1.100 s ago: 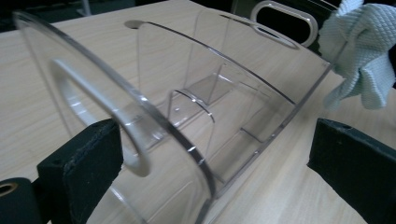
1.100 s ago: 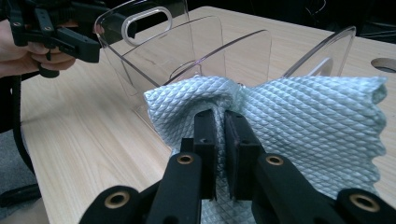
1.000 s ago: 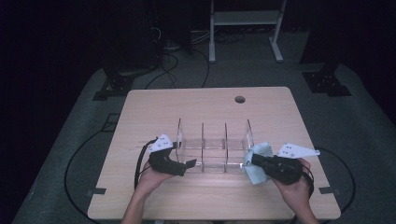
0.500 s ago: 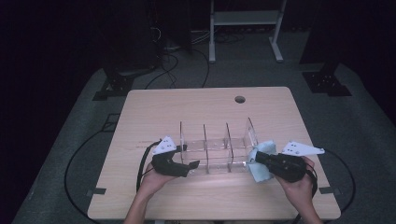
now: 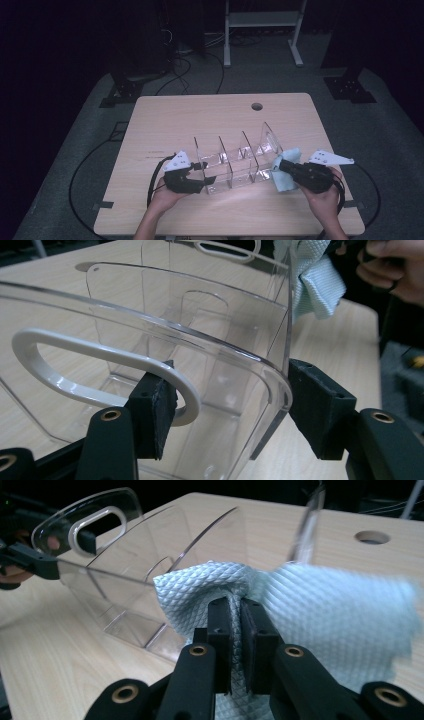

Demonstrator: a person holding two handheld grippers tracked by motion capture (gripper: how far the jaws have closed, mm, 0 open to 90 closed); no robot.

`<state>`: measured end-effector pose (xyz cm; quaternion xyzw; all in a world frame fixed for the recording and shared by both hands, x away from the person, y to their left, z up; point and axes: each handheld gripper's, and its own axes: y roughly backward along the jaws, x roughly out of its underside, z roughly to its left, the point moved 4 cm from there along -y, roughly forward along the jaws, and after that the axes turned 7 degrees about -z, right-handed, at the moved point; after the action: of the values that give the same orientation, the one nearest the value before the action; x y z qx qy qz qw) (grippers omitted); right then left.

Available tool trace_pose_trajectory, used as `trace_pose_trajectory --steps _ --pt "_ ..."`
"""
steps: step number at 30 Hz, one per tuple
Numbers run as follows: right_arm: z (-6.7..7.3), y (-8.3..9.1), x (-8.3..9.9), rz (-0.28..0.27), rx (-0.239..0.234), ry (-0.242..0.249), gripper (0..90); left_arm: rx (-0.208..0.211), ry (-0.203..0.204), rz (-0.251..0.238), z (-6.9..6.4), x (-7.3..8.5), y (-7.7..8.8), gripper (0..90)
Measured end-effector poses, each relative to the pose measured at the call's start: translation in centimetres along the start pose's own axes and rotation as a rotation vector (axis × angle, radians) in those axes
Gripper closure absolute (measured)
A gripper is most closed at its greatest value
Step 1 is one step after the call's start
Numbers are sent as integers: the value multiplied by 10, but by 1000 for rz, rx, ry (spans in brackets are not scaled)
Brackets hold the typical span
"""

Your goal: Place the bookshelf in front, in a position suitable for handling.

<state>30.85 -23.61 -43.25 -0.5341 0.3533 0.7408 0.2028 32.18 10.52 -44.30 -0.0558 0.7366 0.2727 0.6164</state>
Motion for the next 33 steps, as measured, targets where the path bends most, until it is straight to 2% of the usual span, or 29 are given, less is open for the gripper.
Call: trace_pose_trajectory --steps 4,6,10,11,14,16,18,22,24,25,26,27,28,30,33 --pt "7 -5 -3 4 -12 31 835 0 -20 8 -3 0 -1 392" --pt "4 -4 -7 -10 -8 22 835 -2 -32 11 -4 0 -2 396" --pt "-5 -6 -9 -9 31 19 835 9 -59 19 -9 0 -4 414" --pt "-5 -7 -8 -8 30 2 835 14 -66 18 -11 0 -5 420" --pt "5 -14 -8 0 -23 9 835 25 -85 20 -14 0 -7 435" --pt "11 -19 -8 17 -31 37 835 26 -99 20 -15 1 -7 440" --pt "8 -19 -10 16 -20 36 834 25 -98 20 -16 1 -7 443" --pt "-14 -13 -18 -12 52 7 834 23 -98 19 -18 0 -8 448" --pt "-19 -16 -17 -8 48 -21 833 20 -99 22 -18 0 -9 451" --pt "-18 -17 -17 -9 44 -25 834 20 -98 23 -18 0 -9 451" --pt "-14 -20 -17 2 10 -33 834 22 -97 24 -18 0 -9 450" --pt "-8 -22 -16 17 -23 -21 834 19 -92 22 -19 1 -9 447" --pt "-3 -24 -17 29 -28 7 834 16 -94 26 -19 0 -8 443" --pt "1 -24 -20 35 -26 34 834 6 -100 31 -20 0 -9 432" --pt "-11 -22 -27 19 18 19 834 -6 -103 37 -21 0 -9 435"
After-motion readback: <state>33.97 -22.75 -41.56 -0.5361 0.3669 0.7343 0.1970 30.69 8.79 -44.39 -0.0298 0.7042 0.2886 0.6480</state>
